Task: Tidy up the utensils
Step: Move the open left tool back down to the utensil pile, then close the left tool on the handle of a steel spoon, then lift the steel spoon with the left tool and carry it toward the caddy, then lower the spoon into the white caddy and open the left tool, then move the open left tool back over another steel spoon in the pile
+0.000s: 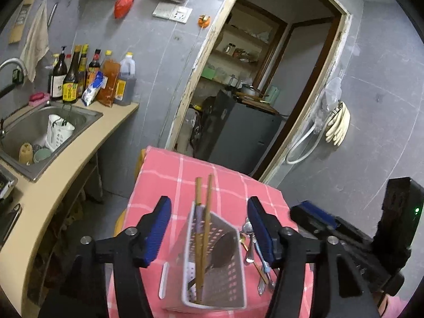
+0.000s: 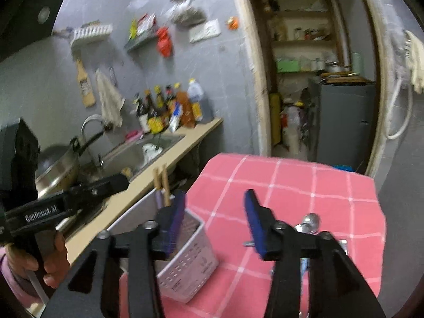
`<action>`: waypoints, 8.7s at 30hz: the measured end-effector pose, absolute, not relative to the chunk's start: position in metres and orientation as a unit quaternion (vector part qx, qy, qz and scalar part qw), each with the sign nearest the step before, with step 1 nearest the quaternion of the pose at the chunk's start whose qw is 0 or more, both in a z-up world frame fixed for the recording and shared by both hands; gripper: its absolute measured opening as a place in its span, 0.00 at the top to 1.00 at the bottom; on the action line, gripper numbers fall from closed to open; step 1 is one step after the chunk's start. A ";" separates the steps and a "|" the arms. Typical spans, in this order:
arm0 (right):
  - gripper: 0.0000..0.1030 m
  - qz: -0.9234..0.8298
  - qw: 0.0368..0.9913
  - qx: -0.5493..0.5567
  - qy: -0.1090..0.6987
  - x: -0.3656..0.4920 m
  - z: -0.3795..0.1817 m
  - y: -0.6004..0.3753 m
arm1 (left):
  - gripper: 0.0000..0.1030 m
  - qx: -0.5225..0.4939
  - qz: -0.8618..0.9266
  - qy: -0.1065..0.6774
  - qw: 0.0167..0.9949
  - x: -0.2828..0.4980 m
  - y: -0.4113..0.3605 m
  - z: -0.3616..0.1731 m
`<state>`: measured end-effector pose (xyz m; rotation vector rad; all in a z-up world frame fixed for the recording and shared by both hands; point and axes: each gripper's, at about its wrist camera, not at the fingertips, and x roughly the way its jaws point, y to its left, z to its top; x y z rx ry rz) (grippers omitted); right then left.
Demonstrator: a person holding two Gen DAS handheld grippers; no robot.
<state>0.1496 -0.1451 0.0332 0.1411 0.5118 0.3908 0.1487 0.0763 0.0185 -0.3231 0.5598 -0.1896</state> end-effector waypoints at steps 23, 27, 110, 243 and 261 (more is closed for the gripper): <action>0.02 0.040 0.961 0.107 0.253 0.124 0.013 -0.318 | 0.00 -0.073 -0.155 0.253 0.952 0.165 -0.070 0.025; 0.02 0.050 0.951 0.114 0.281 0.134 -0.011 -0.334 | 0.00 -0.066 -0.156 0.285 0.943 0.181 -0.088 0.008; 0.99 0.145 0.886 0.205 0.390 0.237 -0.136 -0.328 | 0.98 -0.078 -0.094 0.530 0.839 0.335 -0.112 -0.105; 0.98 0.211 0.943 -0.003 0.258 0.155 0.035 -0.082 | 0.98 -0.307 -0.161 0.263 0.900 0.178 0.114 -0.009; 0.54 0.138 0.961 0.081 0.227 0.134 0.045 -0.159 | 0.26 -0.224 -0.165 0.233 0.932 0.167 0.076 0.028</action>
